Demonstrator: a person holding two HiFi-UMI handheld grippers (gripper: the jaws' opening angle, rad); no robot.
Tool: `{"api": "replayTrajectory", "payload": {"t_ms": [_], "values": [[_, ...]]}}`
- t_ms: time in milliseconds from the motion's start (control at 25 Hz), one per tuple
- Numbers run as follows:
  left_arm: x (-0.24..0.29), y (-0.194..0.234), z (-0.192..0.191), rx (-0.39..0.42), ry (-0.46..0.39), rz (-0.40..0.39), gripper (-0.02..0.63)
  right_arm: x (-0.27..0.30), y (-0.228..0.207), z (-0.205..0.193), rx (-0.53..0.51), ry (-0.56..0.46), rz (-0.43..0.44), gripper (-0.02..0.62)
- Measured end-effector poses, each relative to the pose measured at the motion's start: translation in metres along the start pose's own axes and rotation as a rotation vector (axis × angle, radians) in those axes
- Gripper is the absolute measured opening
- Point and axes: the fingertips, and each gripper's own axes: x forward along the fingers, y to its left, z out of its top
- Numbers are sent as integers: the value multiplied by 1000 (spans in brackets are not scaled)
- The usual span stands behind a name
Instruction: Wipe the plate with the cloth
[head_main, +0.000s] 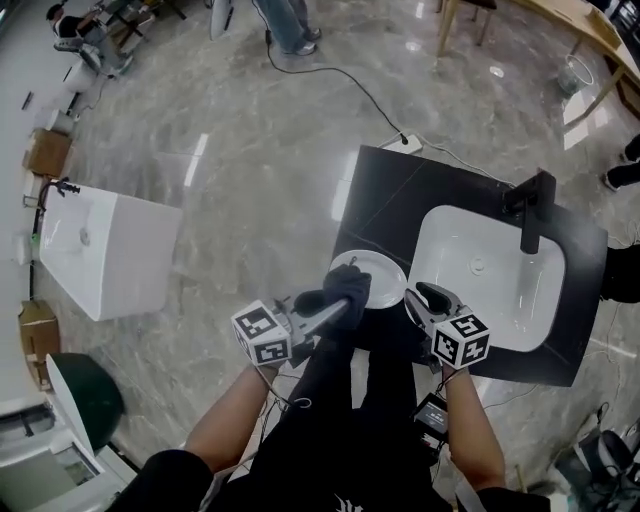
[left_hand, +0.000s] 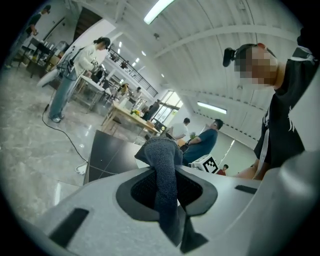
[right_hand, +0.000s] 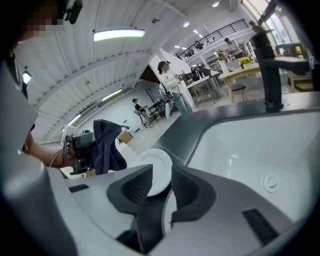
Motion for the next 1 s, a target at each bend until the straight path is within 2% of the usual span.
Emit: {"api": "replayTrajectory", "payload": {"t_ms": [240,520,840,1000], "values": [[37,11,-15,-97,68,-84,60,22,-10,-21,110,93,-8,88],[61,24,-31,-158,119,-120,60,35,-13,-32,177,159,5,72],[87,26,-53,-226,215,-147,60,37,-13,-30,270,140,50,44],[103,34,-68,-256,313,-120,60,38,-10,-26,280,124,66,28]]}}
